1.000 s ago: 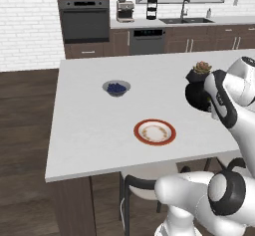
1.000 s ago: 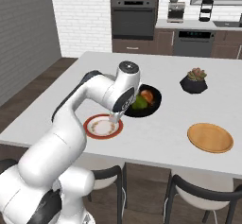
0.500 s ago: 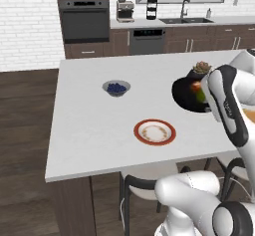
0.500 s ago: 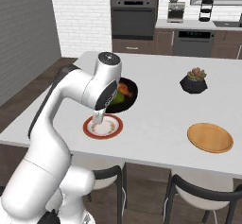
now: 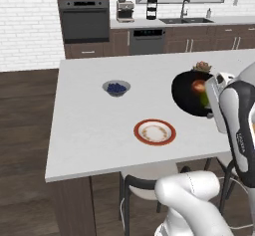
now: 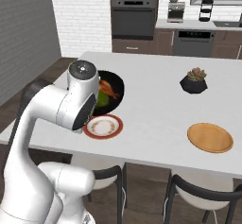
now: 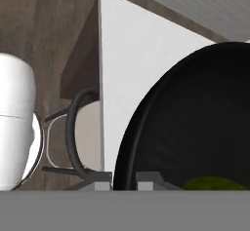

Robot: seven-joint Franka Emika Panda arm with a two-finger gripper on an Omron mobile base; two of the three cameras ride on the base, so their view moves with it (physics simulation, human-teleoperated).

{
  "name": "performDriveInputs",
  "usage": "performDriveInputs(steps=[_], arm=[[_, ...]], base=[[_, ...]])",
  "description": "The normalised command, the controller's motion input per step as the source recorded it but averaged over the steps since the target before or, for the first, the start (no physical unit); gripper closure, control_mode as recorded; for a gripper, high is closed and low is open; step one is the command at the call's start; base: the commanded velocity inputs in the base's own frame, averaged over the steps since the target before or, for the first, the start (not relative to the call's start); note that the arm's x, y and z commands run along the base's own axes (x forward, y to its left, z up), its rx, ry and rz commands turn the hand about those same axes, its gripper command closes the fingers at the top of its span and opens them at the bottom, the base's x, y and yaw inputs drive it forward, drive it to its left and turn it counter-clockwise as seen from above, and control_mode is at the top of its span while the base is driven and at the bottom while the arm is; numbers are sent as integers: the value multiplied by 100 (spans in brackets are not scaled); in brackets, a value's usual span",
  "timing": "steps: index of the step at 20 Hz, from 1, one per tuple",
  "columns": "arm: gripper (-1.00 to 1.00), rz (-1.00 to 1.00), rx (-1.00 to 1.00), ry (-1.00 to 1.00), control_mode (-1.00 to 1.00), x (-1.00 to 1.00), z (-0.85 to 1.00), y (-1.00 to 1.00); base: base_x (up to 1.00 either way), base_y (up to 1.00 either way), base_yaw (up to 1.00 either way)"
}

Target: Pick the chicken drumstick and lime from their plates and place them in the bowl. Then put the bowl in the fridge.

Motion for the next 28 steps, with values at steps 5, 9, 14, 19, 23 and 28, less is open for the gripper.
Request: performDriveInputs(steps=[5, 9, 14, 19, 23, 28], arm=[[100, 5, 0, 0, -100, -62, 44, 4], [100, 7, 0, -1, -100, -74, 11, 7], [100, 2, 0, -1, 100, -18, 0, 2], [100, 0, 0, 0, 100, 0, 0, 0], [100, 0, 0, 0, 100, 0, 0, 0], [100, 0, 0, 0, 100, 0, 0, 0]], base=[[0, 0, 0], [0, 0, 0], [-44, -6, 2], [-3, -41, -19], [9, -6, -73], [0, 0, -100]])
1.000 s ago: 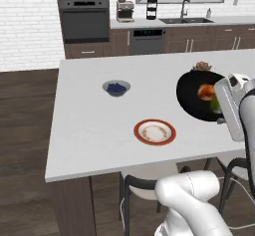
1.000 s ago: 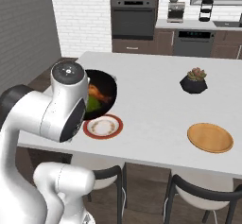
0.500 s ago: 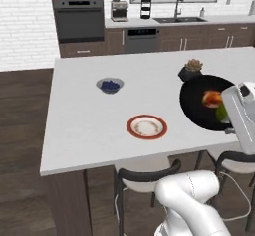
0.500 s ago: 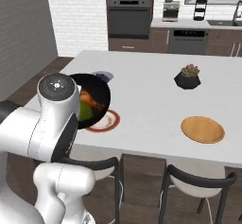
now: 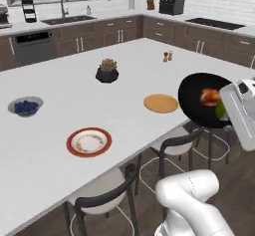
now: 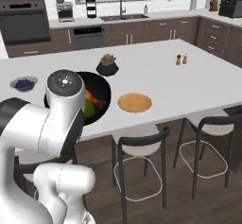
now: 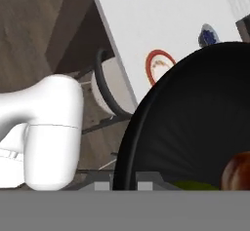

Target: Pick the chicken drumstick and lime from their plates and place them in the bowl. Then put the bowl in the fridge.

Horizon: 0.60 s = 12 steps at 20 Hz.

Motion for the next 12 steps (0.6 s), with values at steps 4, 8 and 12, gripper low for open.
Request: performDriveInputs(steps=[4, 8, 12], arm=[[100, 0, 0, 0, 100, 0, 0, 0], [100, 0, 0, 0, 100, 0, 0, 0], [100, 0, 0, 0, 100, 0, 0, 0]], base=[[0, -10, -96], [0, -9, -96], [0, -11, -94]])
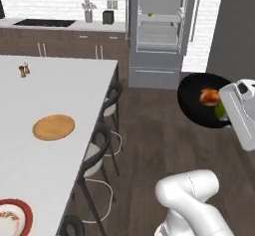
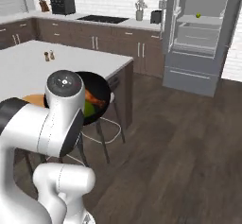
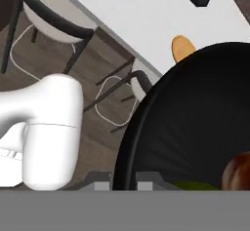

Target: Pick the chicken drumstick and lime from their plates and place them in the bowl. Then put the bowl in the fridge.

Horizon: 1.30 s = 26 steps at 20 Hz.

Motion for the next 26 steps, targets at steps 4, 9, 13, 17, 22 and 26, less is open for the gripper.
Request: performDriveInputs(steps=[4, 9, 13, 17, 22, 26], arm=[[100, 0, 0, 0, 100, 0, 0, 0], [100, 0, 0, 0, 100, 0, 0, 0], [100, 0, 0, 0, 100, 0, 0, 0], [100, 0, 0, 0, 100, 0, 0, 0], [100, 0, 0, 0, 100, 0, 0, 0], [100, 0, 0, 0, 100, 0, 0, 0]], base=[[4, -32, -80], [88, 2, -38], [100, -19, -1], [100, -73, 1], [100, -68, 1], [100, -31, -2]])
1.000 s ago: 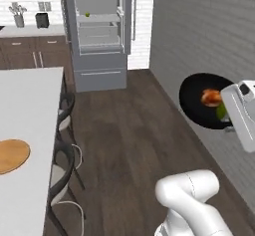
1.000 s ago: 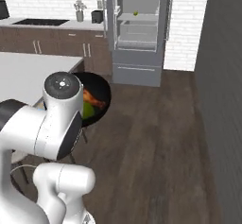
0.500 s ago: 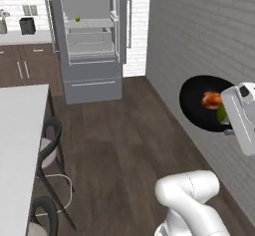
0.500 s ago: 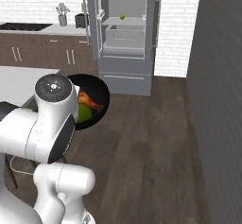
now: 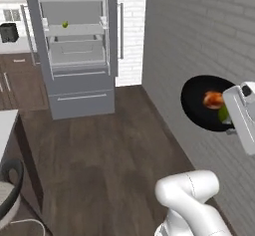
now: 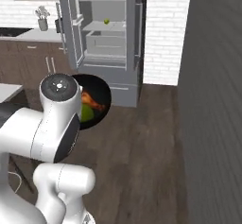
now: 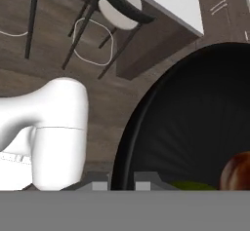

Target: Pick the chicken drumstick and lime from their plates and place them in the bowl. Then put the bowl in the fridge.

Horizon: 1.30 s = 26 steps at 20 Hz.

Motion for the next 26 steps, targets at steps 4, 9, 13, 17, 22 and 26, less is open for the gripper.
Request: performDriveInputs(steps=[4, 9, 13, 17, 22, 26], arm=[[100, 0, 0, 0, 100, 0, 0, 0], [100, 0, 0, 0, 100, 0, 0, 0], [100, 0, 0, 0, 100, 0, 0, 0], [100, 0, 0, 0, 100, 0, 0, 0], [100, 0, 0, 0, 100, 0, 0, 0], [100, 0, 0, 0, 100, 0, 0, 0]], base=[[100, 62, -35], [98, 93, -45], [99, 64, -4], [100, 16, 6], [97, 44, 19], [90, 52, 29]])
